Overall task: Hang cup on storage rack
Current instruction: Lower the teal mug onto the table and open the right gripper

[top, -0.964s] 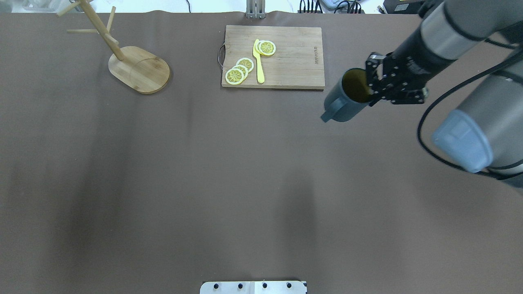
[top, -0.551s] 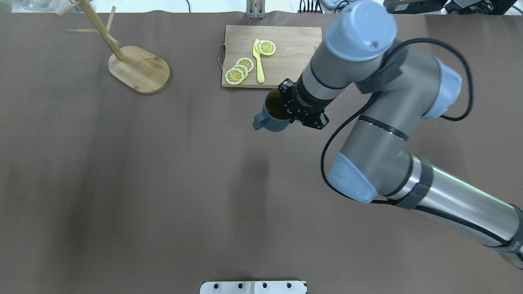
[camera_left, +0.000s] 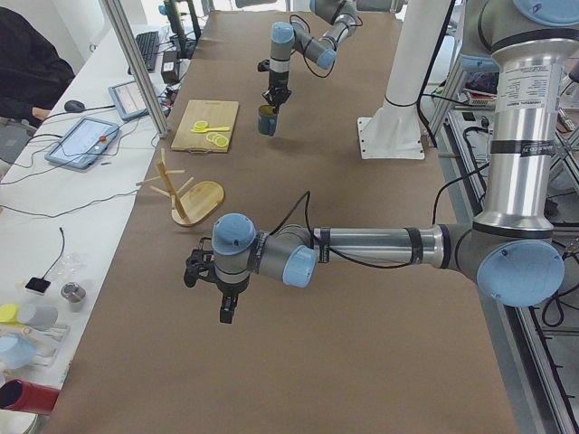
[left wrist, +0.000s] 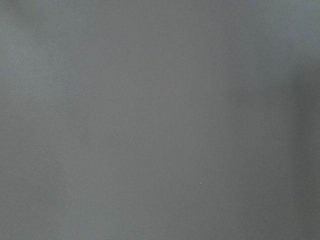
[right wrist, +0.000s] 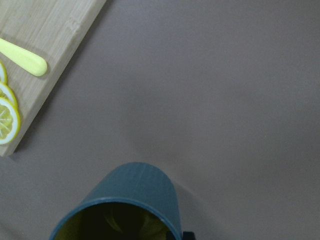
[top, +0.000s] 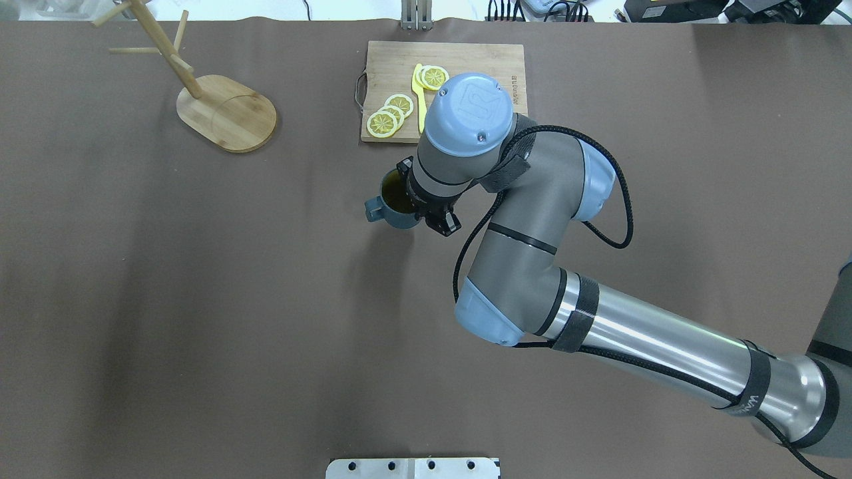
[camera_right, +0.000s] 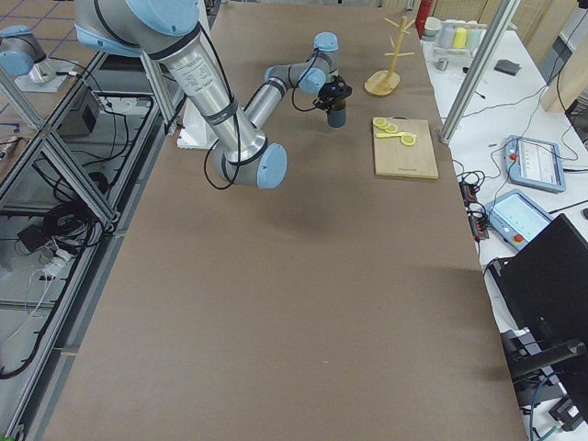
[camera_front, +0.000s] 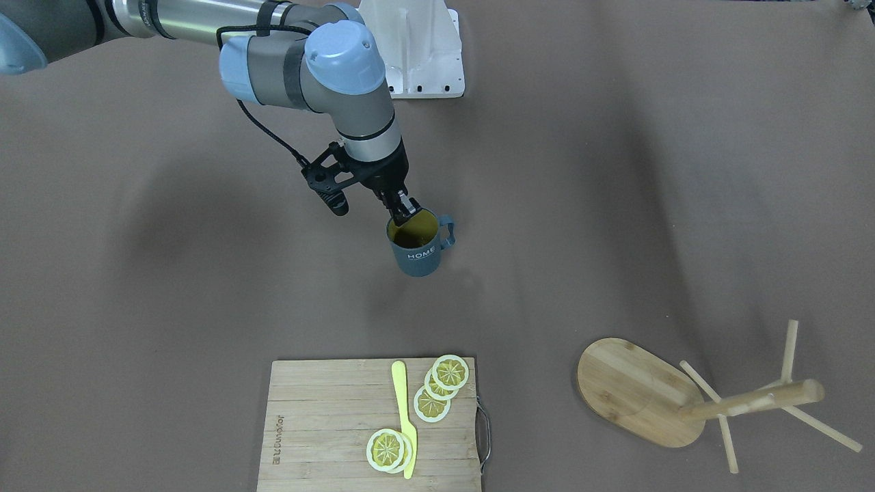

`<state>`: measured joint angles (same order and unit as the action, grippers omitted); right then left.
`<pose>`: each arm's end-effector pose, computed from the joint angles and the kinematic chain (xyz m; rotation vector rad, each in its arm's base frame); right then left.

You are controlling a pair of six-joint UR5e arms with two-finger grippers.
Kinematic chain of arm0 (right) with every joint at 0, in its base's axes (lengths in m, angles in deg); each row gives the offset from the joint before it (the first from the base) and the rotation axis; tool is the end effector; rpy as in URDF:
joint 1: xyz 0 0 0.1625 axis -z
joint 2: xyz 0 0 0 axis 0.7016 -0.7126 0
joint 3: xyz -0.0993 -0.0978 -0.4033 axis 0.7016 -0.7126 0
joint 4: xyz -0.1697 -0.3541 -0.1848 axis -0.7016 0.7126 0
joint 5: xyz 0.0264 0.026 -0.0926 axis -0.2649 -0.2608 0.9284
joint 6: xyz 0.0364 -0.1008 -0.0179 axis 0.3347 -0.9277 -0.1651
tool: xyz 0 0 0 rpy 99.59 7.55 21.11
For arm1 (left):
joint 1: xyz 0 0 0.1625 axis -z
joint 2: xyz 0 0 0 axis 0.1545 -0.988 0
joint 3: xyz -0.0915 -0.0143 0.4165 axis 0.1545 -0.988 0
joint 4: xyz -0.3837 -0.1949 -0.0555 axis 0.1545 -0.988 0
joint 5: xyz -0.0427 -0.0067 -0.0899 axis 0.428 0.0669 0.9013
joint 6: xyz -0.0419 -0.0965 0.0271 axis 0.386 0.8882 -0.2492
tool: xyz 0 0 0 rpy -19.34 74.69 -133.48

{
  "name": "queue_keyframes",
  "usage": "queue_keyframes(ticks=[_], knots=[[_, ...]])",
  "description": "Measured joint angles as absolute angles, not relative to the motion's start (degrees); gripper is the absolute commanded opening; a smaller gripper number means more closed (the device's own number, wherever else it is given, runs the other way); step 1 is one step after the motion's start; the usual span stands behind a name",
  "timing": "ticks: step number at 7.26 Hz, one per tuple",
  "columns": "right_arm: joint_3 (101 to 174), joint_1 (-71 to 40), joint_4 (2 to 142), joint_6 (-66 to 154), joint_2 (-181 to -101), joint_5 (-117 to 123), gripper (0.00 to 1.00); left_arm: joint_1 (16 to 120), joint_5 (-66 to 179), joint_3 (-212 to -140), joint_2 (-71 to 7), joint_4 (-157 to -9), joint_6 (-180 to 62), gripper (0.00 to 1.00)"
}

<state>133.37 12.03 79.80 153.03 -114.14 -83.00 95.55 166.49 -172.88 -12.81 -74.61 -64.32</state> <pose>-0.5727 -0.4806 0.1449 -0.3531 -0.9130 0.9471 -0.0303 -0.5357 0.6547 0.1851 0.7420 0.0001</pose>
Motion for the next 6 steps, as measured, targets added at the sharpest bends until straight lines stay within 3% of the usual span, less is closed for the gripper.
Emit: queue_keyframes(ticks=[5, 6], knots=[[131.47, 14.96, 82.19, 154.34, -114.31, -82.76, 0.0, 95.55, 166.52, -172.82, -12.8, -74.91, -64.37, 0.98], [132.64, 14.98, 84.79, 153.12, -114.17, -83.11, 0.38, 95.55, 166.52, -172.77, -12.8, -74.91, -64.39, 0.98]])
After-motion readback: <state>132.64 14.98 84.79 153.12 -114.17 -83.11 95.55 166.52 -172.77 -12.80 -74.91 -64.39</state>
